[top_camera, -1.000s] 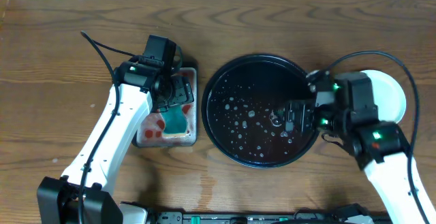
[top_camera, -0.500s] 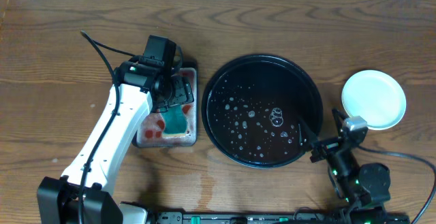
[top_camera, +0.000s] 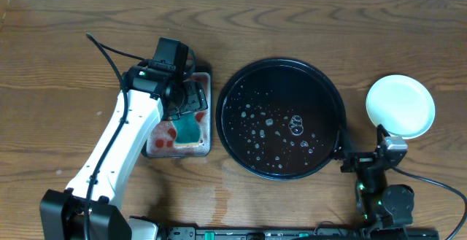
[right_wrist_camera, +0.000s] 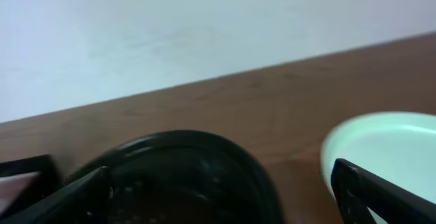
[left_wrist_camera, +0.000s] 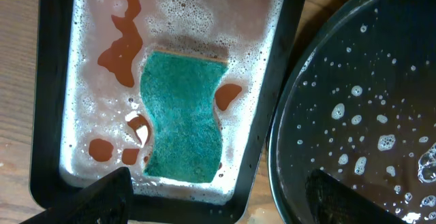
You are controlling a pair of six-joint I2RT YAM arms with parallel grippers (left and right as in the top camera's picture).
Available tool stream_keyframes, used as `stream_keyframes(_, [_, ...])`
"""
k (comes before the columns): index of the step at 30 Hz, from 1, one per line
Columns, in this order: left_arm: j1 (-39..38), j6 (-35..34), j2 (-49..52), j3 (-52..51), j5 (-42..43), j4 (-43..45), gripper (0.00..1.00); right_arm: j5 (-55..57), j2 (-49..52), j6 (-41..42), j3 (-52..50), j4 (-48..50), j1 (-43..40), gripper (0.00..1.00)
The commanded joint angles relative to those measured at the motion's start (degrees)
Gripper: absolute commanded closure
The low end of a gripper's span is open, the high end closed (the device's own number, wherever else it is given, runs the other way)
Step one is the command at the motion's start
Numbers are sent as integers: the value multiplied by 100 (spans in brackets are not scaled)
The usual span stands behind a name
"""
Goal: Clean dirty plates on tray and stack at the side
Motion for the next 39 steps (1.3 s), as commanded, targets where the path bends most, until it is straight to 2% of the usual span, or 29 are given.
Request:
stream_keyframes(1, [31,9,-9,57,13,-11,18,518,-44,-50,-11,-72,-20,1])
stream_keyframes(23, [9,9,-190,9,13,-9,18,520,-39,-52,-9,-79,-22,1])
stream_keyframes(27, [-243,11,-984,-271,-42,-9,18,520,-37,-52,-9,-79,-22,1])
stream_keyframes(31, [-275,9,-2026,-623,-785,105,18,520,-37,-52,-9,-79,-22,1])
stream_keyframes(36, [-129,15,-3644,-1709,-1003,1488,18,518,-37,-52,-9,-79,-22,1])
stream_keyframes(39, [254,15,-4835,-2800,-901,2653,18,520,-35,-52,-9,-79,-22,1])
